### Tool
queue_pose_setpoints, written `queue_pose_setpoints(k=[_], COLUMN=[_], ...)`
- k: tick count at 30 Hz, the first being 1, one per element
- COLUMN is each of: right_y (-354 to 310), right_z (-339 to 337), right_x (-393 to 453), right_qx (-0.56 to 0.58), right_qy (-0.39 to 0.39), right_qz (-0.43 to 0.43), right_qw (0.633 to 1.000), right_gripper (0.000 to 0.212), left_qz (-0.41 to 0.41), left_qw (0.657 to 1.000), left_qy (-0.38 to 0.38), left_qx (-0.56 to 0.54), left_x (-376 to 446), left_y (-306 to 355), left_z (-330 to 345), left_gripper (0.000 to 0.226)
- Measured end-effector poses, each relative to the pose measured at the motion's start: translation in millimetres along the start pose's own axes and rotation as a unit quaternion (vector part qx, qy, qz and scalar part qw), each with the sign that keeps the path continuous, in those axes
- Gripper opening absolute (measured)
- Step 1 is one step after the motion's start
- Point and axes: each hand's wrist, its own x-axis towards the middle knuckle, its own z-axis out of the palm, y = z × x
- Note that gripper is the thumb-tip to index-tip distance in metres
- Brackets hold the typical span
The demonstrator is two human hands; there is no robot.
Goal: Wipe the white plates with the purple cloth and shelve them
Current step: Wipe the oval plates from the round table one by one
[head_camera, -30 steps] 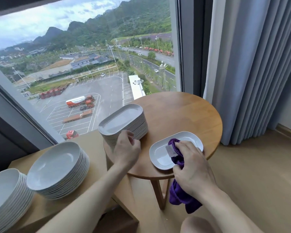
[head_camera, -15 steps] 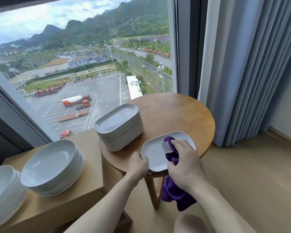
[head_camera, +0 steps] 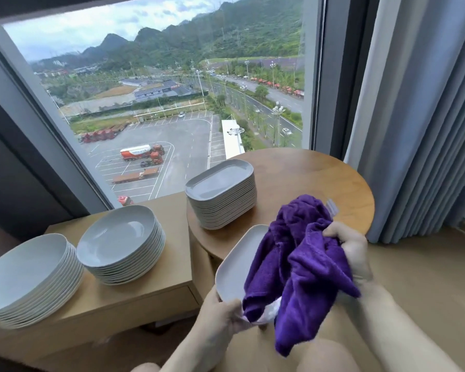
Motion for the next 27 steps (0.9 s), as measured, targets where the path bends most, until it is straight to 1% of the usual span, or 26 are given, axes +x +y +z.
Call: queue_pose_setpoints(k=[1, 3, 4, 5, 6, 7, 8, 9, 10, 13, 15, 17, 19, 21, 22, 24, 26, 27], right_y=[5, 28, 41, 56, 73, 89, 102, 112, 119, 135, 145, 153, 159, 161, 161, 161, 160, 159], right_z=[0, 0, 2, 5, 2, 1, 1, 6, 10, 23, 27, 30, 32, 33, 33, 32, 33, 34], right_x=[-2, -4, -6, -8, -10, -10, -10, -12, -15, -29, -40, -52, -60, -63, -65, -69, -72, -72], right_qx=[-0.038, -0.085, -0.150, -0.254, -0.378, -0.491, -0.576, -0.627, -0.650, -0.668, -0.679, -0.674, -0.670, -0.670, -0.670, -0.683, -0.701, -0.705], right_qy=[0.003, -0.040, -0.065, -0.088, -0.119, -0.153, -0.175, -0.190, -0.195, -0.211, -0.236, -0.271, -0.302, -0.317, -0.322, -0.336, -0.359, -0.370], right_qz=[-0.016, -0.055, -0.077, -0.094, -0.112, -0.131, -0.152, -0.177, -0.194, -0.216, -0.233, -0.236, -0.248, -0.274, -0.291, -0.320, -0.316, -0.311], right_qw=[0.999, 0.994, 0.984, 0.959, 0.911, 0.848, 0.784, 0.735, 0.708, 0.680, 0.655, 0.645, 0.631, 0.613, 0.602, 0.563, 0.529, 0.519], right_gripper=[0.031, 0.024, 0.015, 0.021, 0.047, 0.071, 0.086, 0.090, 0.091, 0.088, 0.090, 0.093, 0.092, 0.089, 0.087, 0.081, 0.078, 0.076], left_qz=[0.000, 0.006, 0.007, 0.010, 0.015, 0.026, 0.042, 0.051, 0.052, 0.045, 0.072, 0.077, 0.058, 0.037, 0.030, 0.020, 0.010, 0.000], left_qw=[1.000, 0.998, 0.996, 0.995, 0.995, 0.995, 0.994, 0.992, 0.991, 0.991, 0.992, 0.990, 0.989, 0.991, 0.987, 0.978, 0.976, 0.980], left_qy=[-0.021, -0.061, -0.080, -0.090, -0.092, -0.093, -0.095, -0.101, -0.106, -0.104, -0.091, -0.098, -0.123, -0.122, -0.136, -0.147, -0.121, -0.089], left_qx=[-0.009, -0.027, -0.036, -0.039, -0.033, -0.031, -0.039, -0.052, -0.069, -0.073, -0.056, -0.059, -0.057, -0.046, -0.076, -0.149, -0.179, -0.179], left_x=[-11, -26, -32, -38, -43, -48, -54, -59, -63, -71, -73, -73, -74, -77, -80, -85, -85, -84], left_y=[-6, -17, -20, -23, -23, -24, -23, -22, -22, -20, -22, -20, -17, -13, -9, 5, 9, 11], left_z=[-5, -15, -19, -22, -24, -25, -26, -29, -33, -51, -62, -70, -76, -85, -87, -86, -85, -84], left_gripper=[0.083, 0.096, 0.100, 0.100, 0.096, 0.093, 0.092, 0.093, 0.095, 0.098, 0.102, 0.102, 0.097, 0.088, 0.080, 0.064, 0.056, 0.053])
